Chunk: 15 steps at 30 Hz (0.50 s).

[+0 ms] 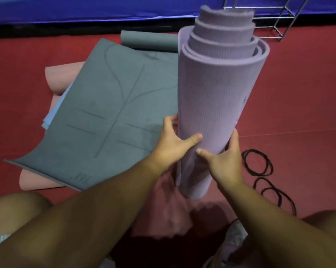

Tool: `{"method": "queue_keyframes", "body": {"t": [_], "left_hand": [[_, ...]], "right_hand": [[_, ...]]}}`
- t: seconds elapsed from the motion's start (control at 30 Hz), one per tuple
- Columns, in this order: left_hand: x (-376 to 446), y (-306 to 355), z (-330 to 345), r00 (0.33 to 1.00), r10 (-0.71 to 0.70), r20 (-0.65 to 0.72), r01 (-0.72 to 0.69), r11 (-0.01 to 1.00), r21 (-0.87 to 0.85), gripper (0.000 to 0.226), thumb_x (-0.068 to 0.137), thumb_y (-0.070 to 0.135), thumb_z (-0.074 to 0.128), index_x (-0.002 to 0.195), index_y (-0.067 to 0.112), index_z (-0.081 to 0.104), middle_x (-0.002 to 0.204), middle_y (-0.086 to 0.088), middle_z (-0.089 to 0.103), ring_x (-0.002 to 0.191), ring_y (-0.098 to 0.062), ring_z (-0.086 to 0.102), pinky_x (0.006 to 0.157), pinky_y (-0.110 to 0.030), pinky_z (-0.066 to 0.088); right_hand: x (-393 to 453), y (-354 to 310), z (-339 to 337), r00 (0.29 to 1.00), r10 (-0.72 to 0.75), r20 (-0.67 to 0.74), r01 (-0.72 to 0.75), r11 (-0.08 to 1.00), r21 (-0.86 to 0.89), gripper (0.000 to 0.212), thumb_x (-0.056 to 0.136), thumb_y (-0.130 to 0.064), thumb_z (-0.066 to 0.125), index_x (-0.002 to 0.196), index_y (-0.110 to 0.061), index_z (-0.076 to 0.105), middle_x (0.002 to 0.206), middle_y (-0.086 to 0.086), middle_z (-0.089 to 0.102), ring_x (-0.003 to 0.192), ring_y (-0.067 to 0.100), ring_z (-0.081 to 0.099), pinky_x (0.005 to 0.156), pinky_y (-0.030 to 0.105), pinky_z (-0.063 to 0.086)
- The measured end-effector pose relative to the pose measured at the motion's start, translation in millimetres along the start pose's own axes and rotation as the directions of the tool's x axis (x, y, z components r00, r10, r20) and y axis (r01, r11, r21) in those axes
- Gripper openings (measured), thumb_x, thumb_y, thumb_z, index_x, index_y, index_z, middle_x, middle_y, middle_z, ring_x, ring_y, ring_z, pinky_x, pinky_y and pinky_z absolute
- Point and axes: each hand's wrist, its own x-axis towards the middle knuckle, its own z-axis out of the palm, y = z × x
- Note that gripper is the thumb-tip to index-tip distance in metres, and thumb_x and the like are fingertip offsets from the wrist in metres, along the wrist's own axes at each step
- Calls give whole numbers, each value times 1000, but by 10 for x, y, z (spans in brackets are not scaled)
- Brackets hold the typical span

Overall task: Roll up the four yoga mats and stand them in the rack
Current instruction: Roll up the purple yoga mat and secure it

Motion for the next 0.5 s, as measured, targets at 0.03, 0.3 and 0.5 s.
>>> {"method": "queue_keyframes", "body": {"t": [0.03,0.3,0.5], "left_hand": [[-13,36,4,1000,1,-10,-1,999,35,94,51,59,84,127,25,40,132,-3,58,118,-13,61,105,-38,51],[-122,319,-69,997,66,27,-70,983,170,134,53,35,97,158,36,13,136,0,58,123,-11,59,105,-32,49],[-35,545,-175,988,129,86,-149,940,307,124,37,45,94,143,32,31,149,3,43,135,-14,48,110,-38,45]], "right_hand": [[11,8,-25,1000,-11,13,11,999,-32,97,59,-21,91,140,-36,41,128,-10,61,115,11,61,94,42,55],[96,-29,-243,996,0,92,9,995,-96,104,47,-33,87,142,-45,45,131,-3,46,117,24,58,94,46,56],[84,-138,-275,984,-57,171,40,994,104,84,73,-27,88,143,-40,43,124,-15,65,113,15,65,82,26,55]]}}
